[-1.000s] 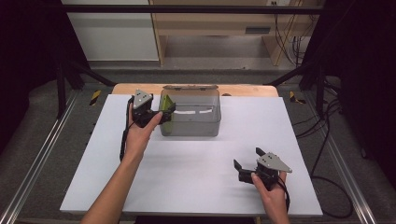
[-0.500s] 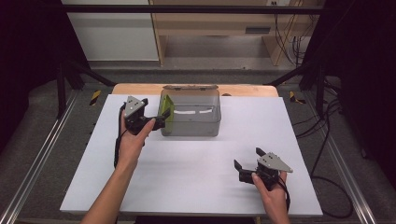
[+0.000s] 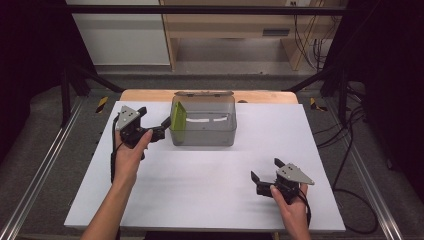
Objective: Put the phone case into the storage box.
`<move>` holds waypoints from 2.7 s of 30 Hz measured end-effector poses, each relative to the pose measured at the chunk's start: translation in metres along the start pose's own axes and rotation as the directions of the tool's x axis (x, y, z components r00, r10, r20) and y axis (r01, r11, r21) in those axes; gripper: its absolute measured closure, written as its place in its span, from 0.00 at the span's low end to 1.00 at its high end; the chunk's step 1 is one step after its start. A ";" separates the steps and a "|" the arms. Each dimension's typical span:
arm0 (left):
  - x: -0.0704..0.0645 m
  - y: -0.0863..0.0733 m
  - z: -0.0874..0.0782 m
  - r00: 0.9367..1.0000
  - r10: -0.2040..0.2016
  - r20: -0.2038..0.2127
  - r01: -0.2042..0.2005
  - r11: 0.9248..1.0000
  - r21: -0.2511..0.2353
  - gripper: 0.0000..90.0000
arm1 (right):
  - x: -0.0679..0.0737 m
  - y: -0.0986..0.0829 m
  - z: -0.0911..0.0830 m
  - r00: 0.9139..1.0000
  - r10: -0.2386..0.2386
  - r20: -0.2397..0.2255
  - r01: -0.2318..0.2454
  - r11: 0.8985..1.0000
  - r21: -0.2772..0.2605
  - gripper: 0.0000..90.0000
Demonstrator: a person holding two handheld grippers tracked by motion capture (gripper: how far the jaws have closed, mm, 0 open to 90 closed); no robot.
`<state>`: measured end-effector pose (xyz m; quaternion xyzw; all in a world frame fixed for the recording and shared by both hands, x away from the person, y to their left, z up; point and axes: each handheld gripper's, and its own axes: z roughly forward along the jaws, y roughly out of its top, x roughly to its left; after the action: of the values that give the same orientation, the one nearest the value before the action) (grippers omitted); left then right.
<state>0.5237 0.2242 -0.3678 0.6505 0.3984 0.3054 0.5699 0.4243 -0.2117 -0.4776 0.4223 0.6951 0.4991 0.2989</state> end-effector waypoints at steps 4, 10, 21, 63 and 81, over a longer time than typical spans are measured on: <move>0.005 0.000 -0.005 1.000 0.001 -0.007 -0.001 1.000 -0.003 0.02 | -0.001 0.000 0.000 1.000 0.000 0.003 0.000 1.000 0.003 0.05; 0.010 -0.002 -0.014 1.000 0.001 -0.007 -0.001 1.000 -0.013 0.02 | -0.001 -0.001 0.000 1.000 -0.013 0.006 0.013 1.000 0.009 0.05; 0.023 -0.001 -0.037 1.000 -0.003 -0.012 0.002 0.999 -0.039 0.02 | -0.002 -0.001 -0.001 1.000 -0.018 0.010 0.018 1.000 0.012 0.05; 0.032 -0.030 -0.092 0.999 0.032 -0.031 -0.034 0.997 -0.074 0.02 | -0.004 -0.003 -0.002 0.999 -0.038 0.013 0.037 0.999 0.018 0.05; 0.038 -0.050 -0.109 0.998 0.038 -0.045 -0.042 0.996 -0.079 0.02 | -0.004 -0.003 -0.002 0.999 -0.048 0.014 0.048 0.999 0.014 0.05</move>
<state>0.4411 0.3132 -0.4015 0.6282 0.3849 0.3465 0.5807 0.4235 -0.2167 -0.4800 0.4111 0.7063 0.4839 0.3129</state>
